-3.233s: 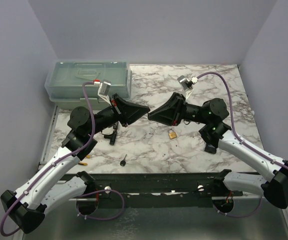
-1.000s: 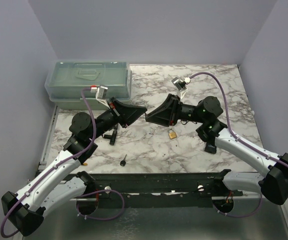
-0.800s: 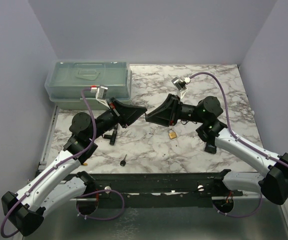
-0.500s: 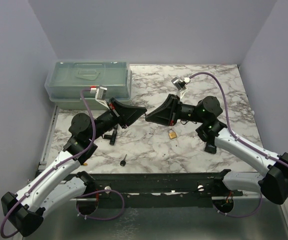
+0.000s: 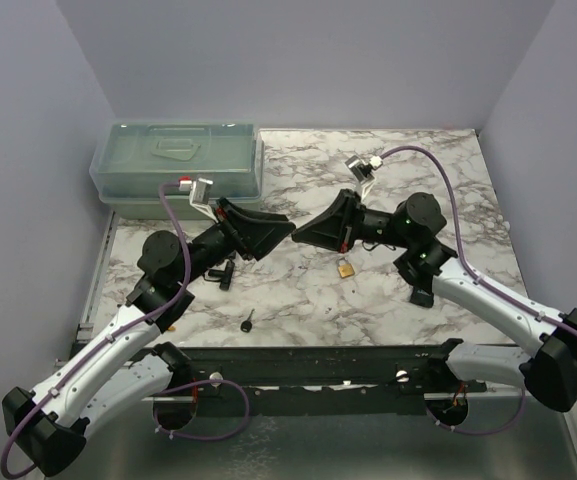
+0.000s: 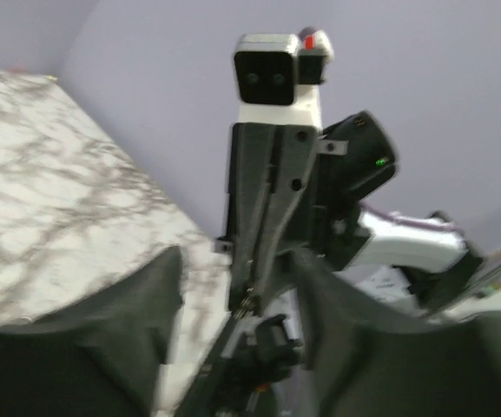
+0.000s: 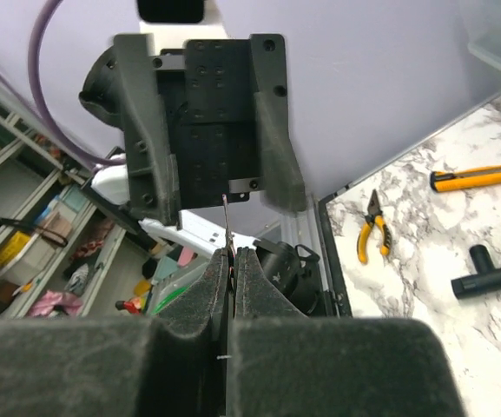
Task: Unlock with the key
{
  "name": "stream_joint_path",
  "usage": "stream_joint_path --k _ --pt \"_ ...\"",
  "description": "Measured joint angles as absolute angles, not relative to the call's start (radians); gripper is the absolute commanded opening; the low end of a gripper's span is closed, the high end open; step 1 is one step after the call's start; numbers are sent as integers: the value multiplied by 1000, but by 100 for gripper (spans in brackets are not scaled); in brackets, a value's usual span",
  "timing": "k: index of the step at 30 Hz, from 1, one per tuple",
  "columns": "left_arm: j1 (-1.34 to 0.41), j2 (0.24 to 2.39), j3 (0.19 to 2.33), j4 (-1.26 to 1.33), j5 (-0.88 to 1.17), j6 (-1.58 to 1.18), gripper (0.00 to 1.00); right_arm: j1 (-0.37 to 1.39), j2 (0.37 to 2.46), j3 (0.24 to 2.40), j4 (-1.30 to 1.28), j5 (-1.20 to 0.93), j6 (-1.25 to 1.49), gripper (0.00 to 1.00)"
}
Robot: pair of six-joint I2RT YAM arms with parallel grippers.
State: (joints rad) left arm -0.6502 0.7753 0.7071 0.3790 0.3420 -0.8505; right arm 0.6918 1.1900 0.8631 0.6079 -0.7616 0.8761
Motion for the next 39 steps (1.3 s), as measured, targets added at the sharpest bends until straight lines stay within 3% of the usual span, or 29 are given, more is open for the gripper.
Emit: stream_joint_path --k 2,6,15,25,31,39 --pt "-650 772 704 358 334 -852 89 692 1165 855 564 -728 856 0" --pt "-650 756 705 282 303 -837 91 692 1070 815 420 -611 819 0" --pt "-650 799 855 -32 245 -786 90 692 891 775 33 -260 760 0" --pt "-651 1119 996 -312 239 -818 78 673 847 832 -334 106 730 0" --pt "-706 1358 1116 -470 181 -879 77 547 864 852 -418 106 692 0" --pt "-830 1666 1355 -587 83 -936 72 145 910 856 -440 -170 656 0"
